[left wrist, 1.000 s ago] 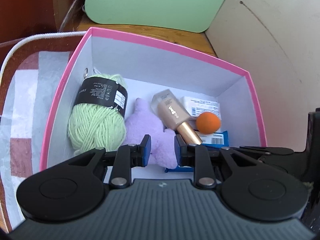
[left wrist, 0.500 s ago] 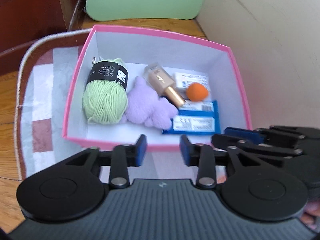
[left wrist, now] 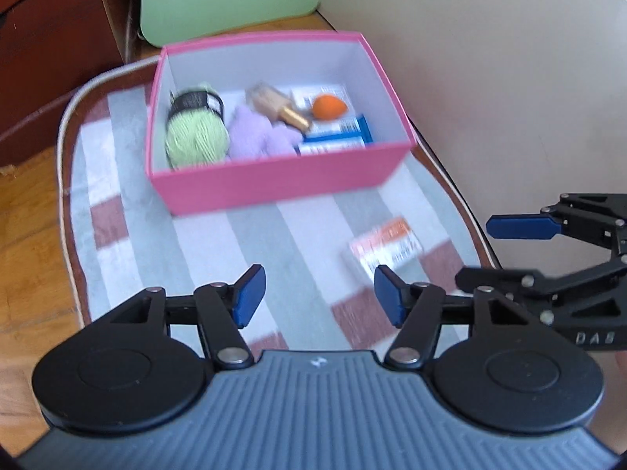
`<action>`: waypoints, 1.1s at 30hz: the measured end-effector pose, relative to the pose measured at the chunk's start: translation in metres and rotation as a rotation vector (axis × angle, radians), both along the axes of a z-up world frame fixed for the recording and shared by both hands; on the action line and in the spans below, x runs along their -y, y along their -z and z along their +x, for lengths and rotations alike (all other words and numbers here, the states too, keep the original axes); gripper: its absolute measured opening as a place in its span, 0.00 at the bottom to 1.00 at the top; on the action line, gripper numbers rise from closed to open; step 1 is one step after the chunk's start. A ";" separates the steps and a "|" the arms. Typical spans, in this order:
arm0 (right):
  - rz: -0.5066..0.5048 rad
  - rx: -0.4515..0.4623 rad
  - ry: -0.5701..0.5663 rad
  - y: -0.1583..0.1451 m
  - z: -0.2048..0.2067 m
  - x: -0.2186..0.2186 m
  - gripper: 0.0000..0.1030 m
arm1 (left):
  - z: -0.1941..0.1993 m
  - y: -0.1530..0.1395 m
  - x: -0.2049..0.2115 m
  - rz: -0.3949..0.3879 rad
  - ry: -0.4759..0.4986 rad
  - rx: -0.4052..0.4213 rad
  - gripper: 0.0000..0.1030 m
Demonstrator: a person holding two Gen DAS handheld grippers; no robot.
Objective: Organize objects
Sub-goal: 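Move the left tool back to the clear plastic box, then close the left tool on the clear plastic box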
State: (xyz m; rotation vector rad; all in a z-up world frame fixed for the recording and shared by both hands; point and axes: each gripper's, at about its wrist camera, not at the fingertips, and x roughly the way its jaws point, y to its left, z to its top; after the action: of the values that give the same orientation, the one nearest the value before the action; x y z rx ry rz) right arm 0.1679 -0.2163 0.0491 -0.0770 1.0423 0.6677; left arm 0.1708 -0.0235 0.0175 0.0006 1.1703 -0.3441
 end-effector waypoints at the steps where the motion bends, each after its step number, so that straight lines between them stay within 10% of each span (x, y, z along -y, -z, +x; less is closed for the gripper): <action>1: 0.005 -0.001 -0.013 0.004 -0.008 0.002 0.61 | -0.007 0.004 0.001 -0.001 0.005 -0.006 0.59; 11: -0.066 0.021 -0.064 0.054 -0.055 0.008 0.70 | -0.040 0.048 0.020 -0.006 0.055 -0.012 0.64; 23: -0.120 0.165 -0.036 0.133 -0.021 0.010 0.80 | 0.010 0.127 0.056 -0.156 -0.050 -0.015 0.65; 33: -0.107 0.126 -0.087 0.163 0.001 0.005 0.82 | 0.018 0.163 0.067 -0.241 -0.107 -0.030 0.42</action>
State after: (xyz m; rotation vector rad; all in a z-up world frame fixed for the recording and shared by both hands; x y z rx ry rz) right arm 0.1691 -0.2210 -0.1137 -0.2557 0.9564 0.6769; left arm 0.1892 -0.0904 -0.1453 -0.2769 1.1476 -0.3893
